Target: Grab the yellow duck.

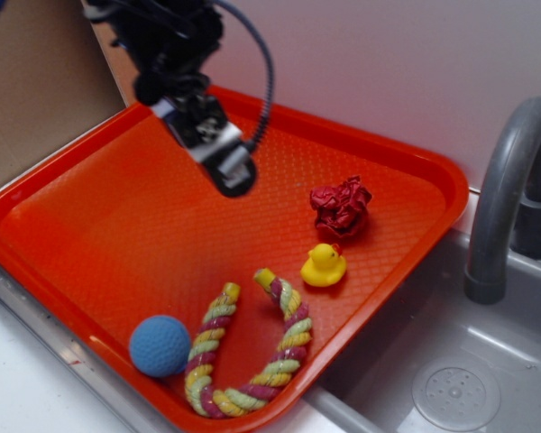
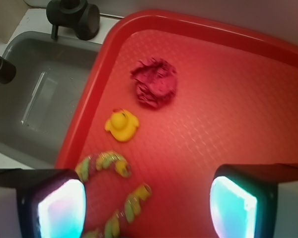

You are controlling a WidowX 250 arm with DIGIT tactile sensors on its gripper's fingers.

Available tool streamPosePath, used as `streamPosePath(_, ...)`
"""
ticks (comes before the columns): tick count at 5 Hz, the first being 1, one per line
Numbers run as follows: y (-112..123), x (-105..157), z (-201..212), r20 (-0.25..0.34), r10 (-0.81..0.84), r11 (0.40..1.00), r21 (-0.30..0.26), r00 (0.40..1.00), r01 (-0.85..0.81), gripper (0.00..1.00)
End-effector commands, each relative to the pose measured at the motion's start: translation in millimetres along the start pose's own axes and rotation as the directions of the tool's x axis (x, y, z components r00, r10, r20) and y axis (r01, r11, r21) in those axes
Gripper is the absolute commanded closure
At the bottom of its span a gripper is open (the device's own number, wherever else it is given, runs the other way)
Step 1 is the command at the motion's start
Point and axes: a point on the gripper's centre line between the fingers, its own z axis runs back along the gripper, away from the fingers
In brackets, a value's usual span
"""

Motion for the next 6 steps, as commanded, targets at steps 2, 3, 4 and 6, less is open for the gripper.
streamPosePath(2, -33, 22, -54, -0.013, -0.015, 0.999, -0.031, 1.000, 0.015, 0.00)
streamPosePath(3, -30, 29, -70, -0.036, 0.001, 1.000, -0.019, 0.999, -0.002, 0.00)
streamPosePath(4, -27, 33, -85, -0.071, 0.016, 1.000, 0.015, 0.997, -0.015, 0.00)
streamPosePath(6, -28, 26, -99, -0.116, -0.021, 0.998, 0.058, 0.993, 0.028, 1.00)
